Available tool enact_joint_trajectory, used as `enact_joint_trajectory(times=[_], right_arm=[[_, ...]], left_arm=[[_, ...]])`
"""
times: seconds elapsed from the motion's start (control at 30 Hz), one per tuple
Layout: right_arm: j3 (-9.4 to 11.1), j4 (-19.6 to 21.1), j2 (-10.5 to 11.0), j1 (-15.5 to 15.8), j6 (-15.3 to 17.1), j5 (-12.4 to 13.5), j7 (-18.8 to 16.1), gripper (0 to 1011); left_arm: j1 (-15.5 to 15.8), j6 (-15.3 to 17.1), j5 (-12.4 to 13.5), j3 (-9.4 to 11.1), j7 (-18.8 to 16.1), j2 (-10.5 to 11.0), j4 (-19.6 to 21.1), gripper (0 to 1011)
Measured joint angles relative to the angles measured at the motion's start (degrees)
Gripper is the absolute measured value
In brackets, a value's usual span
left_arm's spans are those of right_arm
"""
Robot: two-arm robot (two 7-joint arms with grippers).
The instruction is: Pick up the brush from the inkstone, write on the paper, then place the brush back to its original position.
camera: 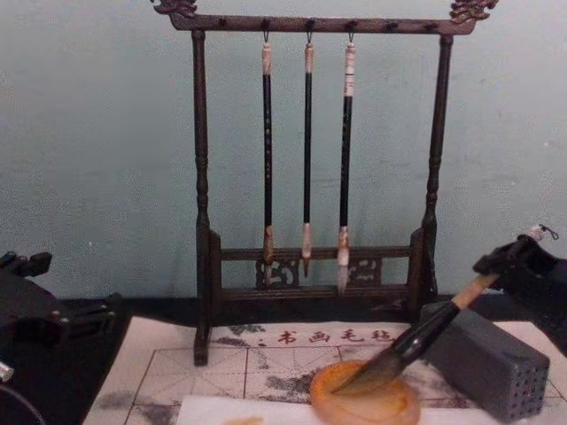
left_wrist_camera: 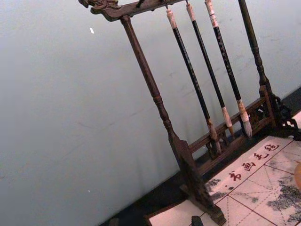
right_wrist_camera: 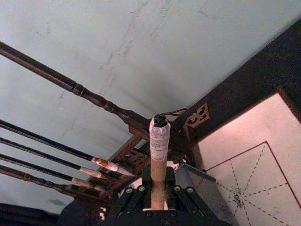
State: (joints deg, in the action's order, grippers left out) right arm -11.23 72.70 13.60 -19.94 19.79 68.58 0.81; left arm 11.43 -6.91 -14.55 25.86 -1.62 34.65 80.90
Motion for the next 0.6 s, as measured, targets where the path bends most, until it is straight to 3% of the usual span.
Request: enact_joint_trajectory(times=[0.37,0.6], right_arm=[[0.15,0.03,-0.06,0.03,0.08,-0.06,-0.02,198],[0.20,0.06,-0.09,0.04,0.10,-0.09,-0.04,352]], left_arm=[[0.00,0.00,0.00,0.00,0.00,0.00,0.00,1001],[0.00,0.00,0.00,0.00,0.00,0.00,0.00,1001]])
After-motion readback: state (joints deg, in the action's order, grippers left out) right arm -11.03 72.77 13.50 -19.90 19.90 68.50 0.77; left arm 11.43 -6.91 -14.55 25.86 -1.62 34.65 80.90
